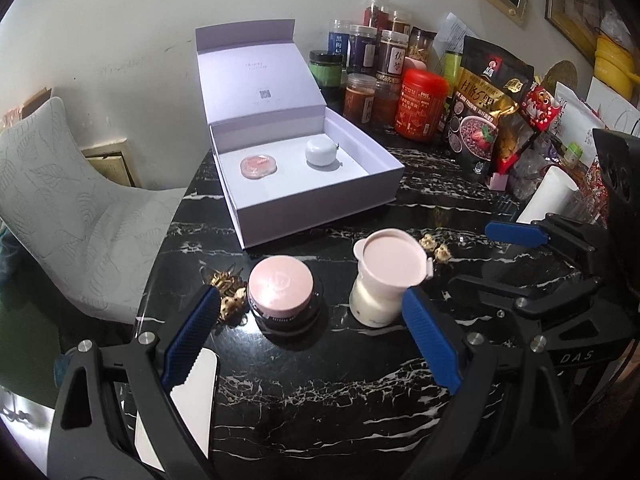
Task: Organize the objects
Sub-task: 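Move the right tool toward the pink cup while the left approaches the pink-lidded jar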
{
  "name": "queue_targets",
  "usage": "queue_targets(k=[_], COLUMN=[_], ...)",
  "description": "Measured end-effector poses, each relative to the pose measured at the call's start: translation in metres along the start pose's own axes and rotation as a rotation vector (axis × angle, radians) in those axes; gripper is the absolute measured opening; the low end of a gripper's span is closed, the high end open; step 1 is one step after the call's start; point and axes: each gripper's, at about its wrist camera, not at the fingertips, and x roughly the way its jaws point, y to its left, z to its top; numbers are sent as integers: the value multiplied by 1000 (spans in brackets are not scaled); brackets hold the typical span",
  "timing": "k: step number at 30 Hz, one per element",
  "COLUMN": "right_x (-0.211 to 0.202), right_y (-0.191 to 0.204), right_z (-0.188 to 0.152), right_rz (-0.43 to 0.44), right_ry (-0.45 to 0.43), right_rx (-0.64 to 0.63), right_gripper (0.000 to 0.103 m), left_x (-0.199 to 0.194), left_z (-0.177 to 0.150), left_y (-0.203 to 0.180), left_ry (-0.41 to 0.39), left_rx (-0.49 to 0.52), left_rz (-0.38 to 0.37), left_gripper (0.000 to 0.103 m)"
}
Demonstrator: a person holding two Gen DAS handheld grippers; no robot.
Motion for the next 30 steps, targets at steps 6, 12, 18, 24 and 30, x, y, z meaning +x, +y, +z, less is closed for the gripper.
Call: queue_targets(k=[6,12,18,24,30], right_x=[15,31,39,48,56], right_y=[2,1,1,0,1], right_z=[-7,-13,-15,-13,-7], right_rz=[27,39,55,77,83], right_ry=[17,33,24,21,26], right_rx=[11,25,29,35,26], right_gripper=[83,83,83,83,83], left_x=[14,31,46,55,64], left_z=[-11,-18,-22,-19,-14], left_y=[6,14,20,26,31], left_ry=[28,62,84,86,95], left_rx=[-13,-38,-58,-70,-68], left_rz=[-15,-40,-68,-86,-86], left_gripper=[92,92,92,92,92])
